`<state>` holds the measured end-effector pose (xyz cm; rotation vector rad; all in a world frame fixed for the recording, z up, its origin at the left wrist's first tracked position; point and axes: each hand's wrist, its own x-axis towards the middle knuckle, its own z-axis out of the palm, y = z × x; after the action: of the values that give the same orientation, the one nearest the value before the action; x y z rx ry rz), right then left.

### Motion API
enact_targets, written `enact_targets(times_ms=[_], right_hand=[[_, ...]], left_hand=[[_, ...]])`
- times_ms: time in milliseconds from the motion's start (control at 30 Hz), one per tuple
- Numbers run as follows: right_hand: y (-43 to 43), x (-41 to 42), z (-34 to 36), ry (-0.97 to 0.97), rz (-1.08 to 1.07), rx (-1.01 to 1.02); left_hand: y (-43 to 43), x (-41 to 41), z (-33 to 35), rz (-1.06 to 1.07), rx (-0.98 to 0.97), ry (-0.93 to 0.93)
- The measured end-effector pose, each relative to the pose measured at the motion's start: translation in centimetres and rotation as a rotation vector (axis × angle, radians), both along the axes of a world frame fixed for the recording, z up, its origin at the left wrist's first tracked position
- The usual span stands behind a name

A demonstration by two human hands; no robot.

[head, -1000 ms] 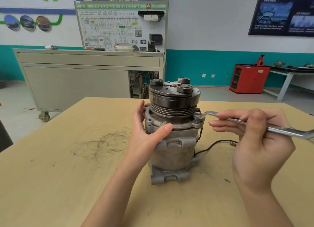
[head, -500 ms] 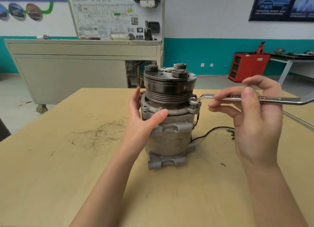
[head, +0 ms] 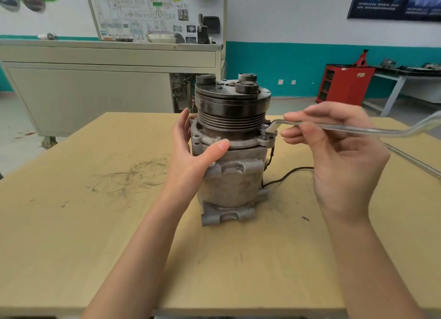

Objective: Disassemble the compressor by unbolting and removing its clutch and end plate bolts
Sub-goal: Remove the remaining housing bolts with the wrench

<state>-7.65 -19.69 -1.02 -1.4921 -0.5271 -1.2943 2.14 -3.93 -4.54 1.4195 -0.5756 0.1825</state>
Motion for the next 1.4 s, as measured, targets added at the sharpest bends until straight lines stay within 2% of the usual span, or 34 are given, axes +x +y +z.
enact_targets(times_ms=[300, 367, 467, 567, 667, 733, 833, 900, 1000, 1167, 1233, 1400], right_hand=[[1.8, 1.6, -2.4, -0.086, -0.077, 0.049], [1.2, 1.7, -1.9, -0.014, -0.002, 0.228], [-0.5, 2.5, -0.4, 0.212, 0.304, 0.533], [-2.0, 3.5, 0.9, 0.405, 0.514, 0.607], [-2.5, 3.9, 1.0, 0.501, 0.55, 0.653], [-2.6, 3.8, 1.0, 0.465, 0.504, 0.676], [-2.5, 3.1, 1.4, 0.254, 0.262, 0.618], [-2.4, 2.4, 1.6, 0.106, 0.061, 0.499], [-1.7, 1.6, 1.6, -0.042, -0.136, 0.239], [-0.6, 1.8, 0.3, -0.161, -0.363, -0.24], [-0.7, 1.9, -0.1, -0.181, -0.405, -0.311], [-0.2, 1.4, -0.3, -0.146, -0.295, -0.286]], left_hand=[[-0.2, 0.3, -0.4, -0.002, -0.008, -0.009], [-0.1, 0.3, -0.4, -0.001, -0.002, -0.009], [-0.1, 0.2, -0.3, 0.003, 0.005, -0.004], [-0.1, 0.3, -0.3, 0.003, 0.006, -0.001], [-0.1, 0.3, -0.3, 0.001, 0.015, -0.008], [-0.1, 0.4, -0.3, 0.001, 0.017, -0.009], [-0.1, 0.4, -0.4, -0.006, 0.013, -0.005], [-0.1, 0.4, -0.4, -0.005, 0.013, -0.01], [-0.2, 0.4, -0.5, -0.005, 0.014, -0.01], [-0.1, 0.5, -0.4, -0.01, 0.008, -0.019], [-0.1, 0.4, -0.4, -0.011, 0.006, -0.028], [-0.1, 0.5, -0.5, -0.006, 0.009, -0.029]])
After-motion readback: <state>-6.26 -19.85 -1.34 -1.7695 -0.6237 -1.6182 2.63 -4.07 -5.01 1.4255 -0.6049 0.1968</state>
